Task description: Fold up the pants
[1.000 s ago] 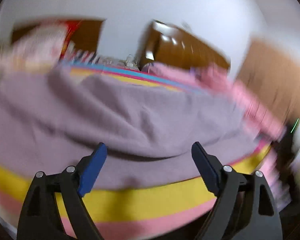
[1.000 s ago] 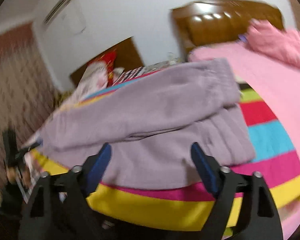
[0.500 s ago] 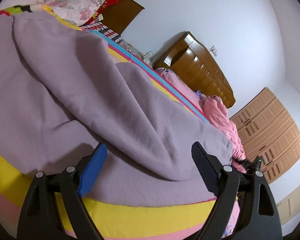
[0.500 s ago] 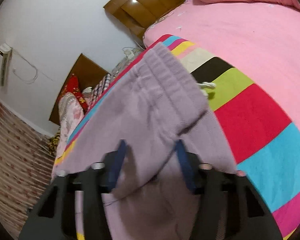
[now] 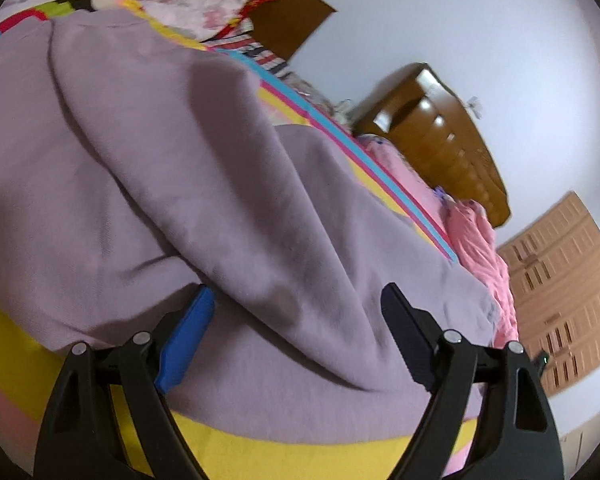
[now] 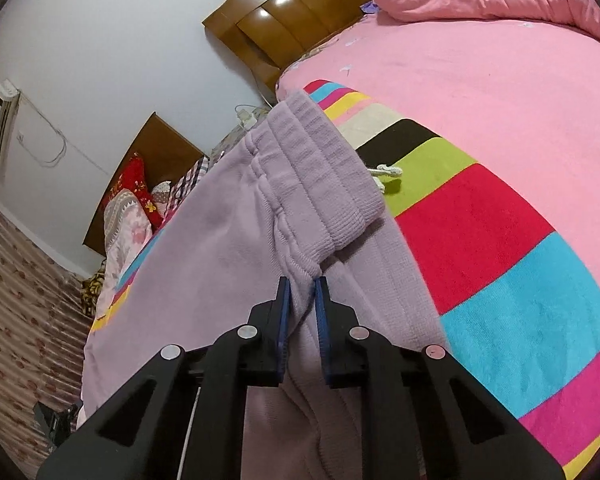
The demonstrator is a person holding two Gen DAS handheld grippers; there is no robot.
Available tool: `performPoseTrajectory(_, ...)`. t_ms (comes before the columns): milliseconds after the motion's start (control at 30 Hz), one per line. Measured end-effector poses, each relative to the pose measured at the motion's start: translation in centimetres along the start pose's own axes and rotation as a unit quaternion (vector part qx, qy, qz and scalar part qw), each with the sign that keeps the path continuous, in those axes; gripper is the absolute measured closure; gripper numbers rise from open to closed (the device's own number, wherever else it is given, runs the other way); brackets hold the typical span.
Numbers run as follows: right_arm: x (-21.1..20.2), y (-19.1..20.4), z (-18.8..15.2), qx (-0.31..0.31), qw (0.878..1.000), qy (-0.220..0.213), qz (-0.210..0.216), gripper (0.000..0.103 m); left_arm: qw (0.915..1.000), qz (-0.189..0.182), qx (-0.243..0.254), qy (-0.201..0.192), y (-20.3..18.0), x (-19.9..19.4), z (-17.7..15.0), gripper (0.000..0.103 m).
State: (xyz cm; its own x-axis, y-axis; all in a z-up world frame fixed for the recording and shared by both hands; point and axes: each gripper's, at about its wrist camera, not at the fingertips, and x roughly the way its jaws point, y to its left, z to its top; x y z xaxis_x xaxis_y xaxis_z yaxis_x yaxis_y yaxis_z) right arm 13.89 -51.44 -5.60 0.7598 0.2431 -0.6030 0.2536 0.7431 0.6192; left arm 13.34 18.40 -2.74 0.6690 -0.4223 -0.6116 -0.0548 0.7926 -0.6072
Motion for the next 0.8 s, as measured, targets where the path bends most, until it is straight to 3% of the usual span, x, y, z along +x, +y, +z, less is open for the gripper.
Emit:
performPoseTrajectory(33,-0.1,0.0,-0.1,0.002,1.0,-0.001,0.0,0.09,0.9999,0.01,-0.003,0.002,-0.1,0.2,0.2,0.072)
performPoseTrajectory(67,-0.1,0.0,-0.1,0.002,1.0,-0.001,-0.001,0.09,0.9998,0.005,-0.013,0.015,0.2,0.7,0.3,0.097)
performPoseTrajectory(133,-0.2,0.2,-0.1,0.0,1.0,-0.002,-0.004,0.091,0.9987,-0.013,-0.041,0.029,0.7,1.3,0.5,0.101)
performPoseTrajectory(167,-0.5,0.4,-0.1,-0.001,1.0,-0.004,-0.005,0.092,0.9992,-0.016,-0.03,0.021,0.3,1.1,0.8,0.101)
performPoseTrajectory(300,-2.5,2.8,1.3,-0.029,0.999,-0.018,0.005,0.093,0.9978,-0.042,0.032,-0.04,-3.7,-2.4,4.8,0.101)
performPoseTrajectory(400,-5.2,5.7,2.5,-0.059,0.997,-0.041,0.022,0.094,0.994,-0.058,0.051,-0.077,-6.0,-5.4,7.0,0.101)
performPoseTrajectory(533,-9.7,7.4,0.5,-0.086,0.993,-0.076,0.035,0.094,0.9908,-0.052,0.062,-0.108,-5.8,-8.7,5.9,0.1)
performPoseTrajectory(633,-10.7,5.1,-3.5,-0.069,0.995,-0.069,0.027,0.094,0.9957,-0.027,0.032,-0.083,-1.7,-7.8,2.3,0.1)
performPoseTrajectory(733,-7.6,0.5,-6.9,-0.035,0.999,-0.012,-0.015,0.096,0.9998,0.001,-0.003,-0.022,2.0,-4.1,-0.7,0.1)
performPoseTrajectory(800,-7.0,-1.2,-7.4,-0.015,1.0,-0.016,0.011,0.096,0.9997,0.015,0.007,-0.018,2.5,-2.7,-1.4,0.1)
